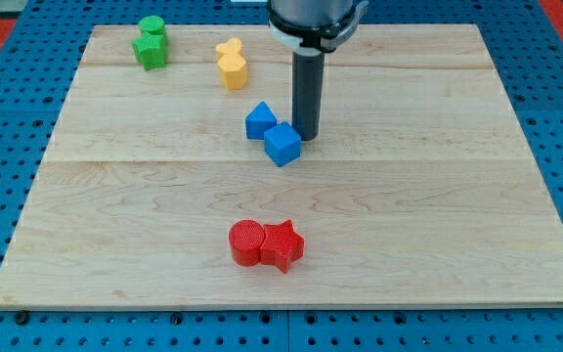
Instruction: Push blue cube to the center left
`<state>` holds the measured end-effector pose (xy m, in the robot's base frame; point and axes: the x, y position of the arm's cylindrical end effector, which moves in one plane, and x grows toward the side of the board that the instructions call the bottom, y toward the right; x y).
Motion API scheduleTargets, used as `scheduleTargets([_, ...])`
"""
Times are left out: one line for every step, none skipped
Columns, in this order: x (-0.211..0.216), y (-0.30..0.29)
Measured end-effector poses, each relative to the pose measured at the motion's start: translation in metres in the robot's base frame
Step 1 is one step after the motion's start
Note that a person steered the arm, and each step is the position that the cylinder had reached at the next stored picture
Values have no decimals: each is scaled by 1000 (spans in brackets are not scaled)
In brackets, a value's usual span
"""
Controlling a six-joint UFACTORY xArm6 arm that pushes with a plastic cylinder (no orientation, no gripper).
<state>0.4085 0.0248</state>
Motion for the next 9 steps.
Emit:
scheduleTargets([-18,-13])
scheduleTargets([-25,-46])
scheduleTargets([-31,-83])
scheduleTargets([-52,-9])
scheduleTargets([-14,31])
scheduleTargets([35,-24])
scheduleTargets([40,-67])
scheduleTargets([42,-86])
scheduleTargets([18,-75])
